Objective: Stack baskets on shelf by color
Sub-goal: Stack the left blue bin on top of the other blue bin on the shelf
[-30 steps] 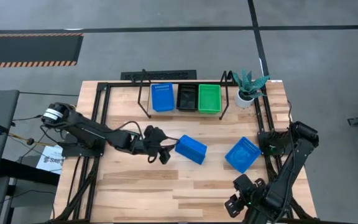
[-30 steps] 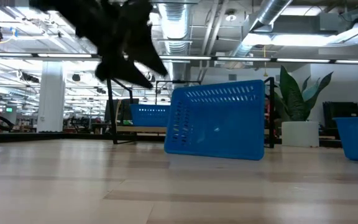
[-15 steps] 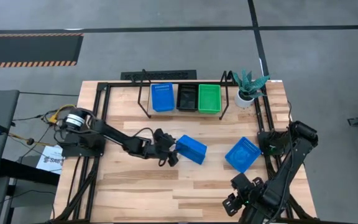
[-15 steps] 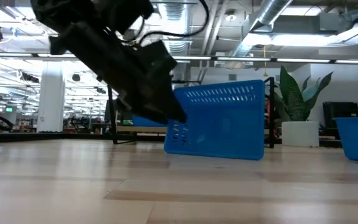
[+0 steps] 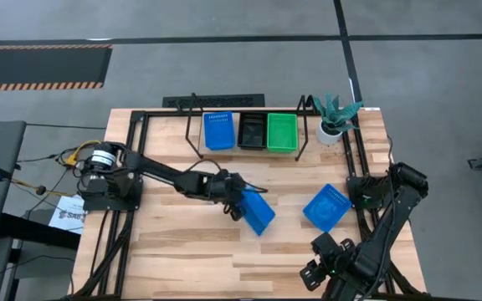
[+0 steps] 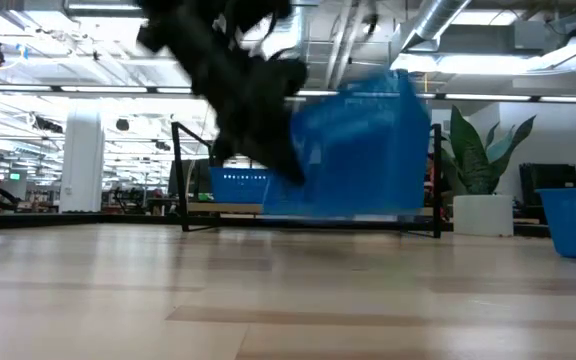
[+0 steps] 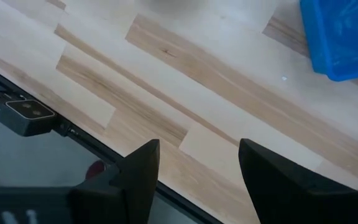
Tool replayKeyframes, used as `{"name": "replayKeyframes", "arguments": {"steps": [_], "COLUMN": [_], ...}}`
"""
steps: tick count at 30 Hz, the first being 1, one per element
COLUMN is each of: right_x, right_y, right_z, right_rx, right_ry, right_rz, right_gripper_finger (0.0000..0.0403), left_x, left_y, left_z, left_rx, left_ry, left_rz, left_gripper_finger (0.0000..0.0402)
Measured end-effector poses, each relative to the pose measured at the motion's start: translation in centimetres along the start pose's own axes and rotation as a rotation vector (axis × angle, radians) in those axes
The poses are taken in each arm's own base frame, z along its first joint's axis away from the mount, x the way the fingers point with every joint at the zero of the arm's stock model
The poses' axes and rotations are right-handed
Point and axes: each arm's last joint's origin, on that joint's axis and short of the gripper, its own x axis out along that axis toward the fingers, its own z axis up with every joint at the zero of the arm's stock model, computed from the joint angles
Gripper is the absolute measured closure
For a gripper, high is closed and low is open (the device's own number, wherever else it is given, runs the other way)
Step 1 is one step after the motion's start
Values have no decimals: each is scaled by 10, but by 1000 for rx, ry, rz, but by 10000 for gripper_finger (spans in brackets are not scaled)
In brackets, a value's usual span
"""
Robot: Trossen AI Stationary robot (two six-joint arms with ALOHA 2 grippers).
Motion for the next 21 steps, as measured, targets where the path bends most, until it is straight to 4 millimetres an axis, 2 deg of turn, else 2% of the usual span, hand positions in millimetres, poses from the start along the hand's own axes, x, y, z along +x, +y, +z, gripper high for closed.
{"name": "replayKeyframes", "arguments": {"steps": [3, 6, 9, 14, 17, 21], "right_x": [0, 1, 1, 3, 4, 5], "right_y": [-1, -2, -2, -1, 0, 1], "right_z": [1, 4, 6, 11, 15, 18], "right_rx": [-9, -9, -8, -19, -13, -7], "right_ry": [-6, -15, -22, -25, -29, -31], "right_rz": [-12, -32, -46, -52, -58, -61], "right_gripper_finger": [158, 158, 158, 158, 158, 158], "left_x": [-26, -59, -91, -137, -161, -187], "left_y": [-12, -17, -10, 21, 52, 101], "left_z": [27, 56, 88, 141, 167, 186], "left_rx": [121, 285, 438, 576, 588, 576], "left_ry": [55, 94, 99, 64, 42, 79], "left_rz": [-84, -60, 16, 136, 212, 313], "left_gripper_finger": [401, 401, 401, 401, 401, 401]}}
